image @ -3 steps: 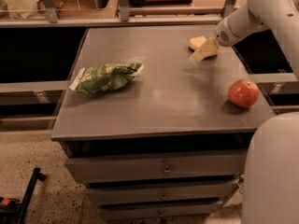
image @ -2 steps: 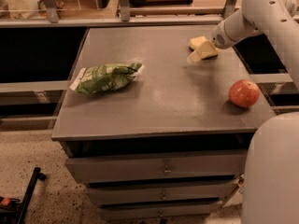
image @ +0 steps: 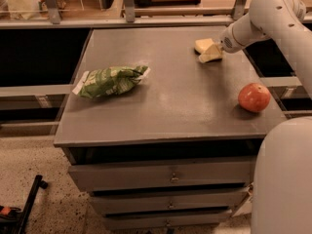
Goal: Pick sponge
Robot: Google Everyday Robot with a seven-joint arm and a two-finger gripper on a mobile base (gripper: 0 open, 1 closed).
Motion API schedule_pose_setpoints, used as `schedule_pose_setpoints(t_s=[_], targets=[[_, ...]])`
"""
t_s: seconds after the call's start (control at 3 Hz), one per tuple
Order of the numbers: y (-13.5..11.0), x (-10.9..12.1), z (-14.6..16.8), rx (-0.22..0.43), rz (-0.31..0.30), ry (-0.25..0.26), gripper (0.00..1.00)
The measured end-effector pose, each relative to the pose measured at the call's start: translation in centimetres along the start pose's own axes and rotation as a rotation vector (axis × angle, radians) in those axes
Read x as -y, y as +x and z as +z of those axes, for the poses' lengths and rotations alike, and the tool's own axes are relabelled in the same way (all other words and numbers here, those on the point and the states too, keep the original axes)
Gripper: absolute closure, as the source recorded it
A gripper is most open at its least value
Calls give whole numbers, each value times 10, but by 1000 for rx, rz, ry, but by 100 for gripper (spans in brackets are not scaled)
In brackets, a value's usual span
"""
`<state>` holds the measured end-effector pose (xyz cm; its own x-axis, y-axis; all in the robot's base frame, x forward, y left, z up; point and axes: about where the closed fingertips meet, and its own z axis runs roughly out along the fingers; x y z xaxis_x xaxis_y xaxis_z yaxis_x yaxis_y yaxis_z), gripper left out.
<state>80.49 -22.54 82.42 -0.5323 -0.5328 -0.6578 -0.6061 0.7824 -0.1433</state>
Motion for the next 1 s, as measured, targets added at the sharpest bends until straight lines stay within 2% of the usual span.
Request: schedule_pose_setpoints(t_s=[0.33, 0.67, 1.0], targets=[[-1, 0, 0, -4, 18, -2, 64], [-8, 6, -13, 13, 3, 19, 87], [-20, 20, -42, 67, -43, 38, 100]])
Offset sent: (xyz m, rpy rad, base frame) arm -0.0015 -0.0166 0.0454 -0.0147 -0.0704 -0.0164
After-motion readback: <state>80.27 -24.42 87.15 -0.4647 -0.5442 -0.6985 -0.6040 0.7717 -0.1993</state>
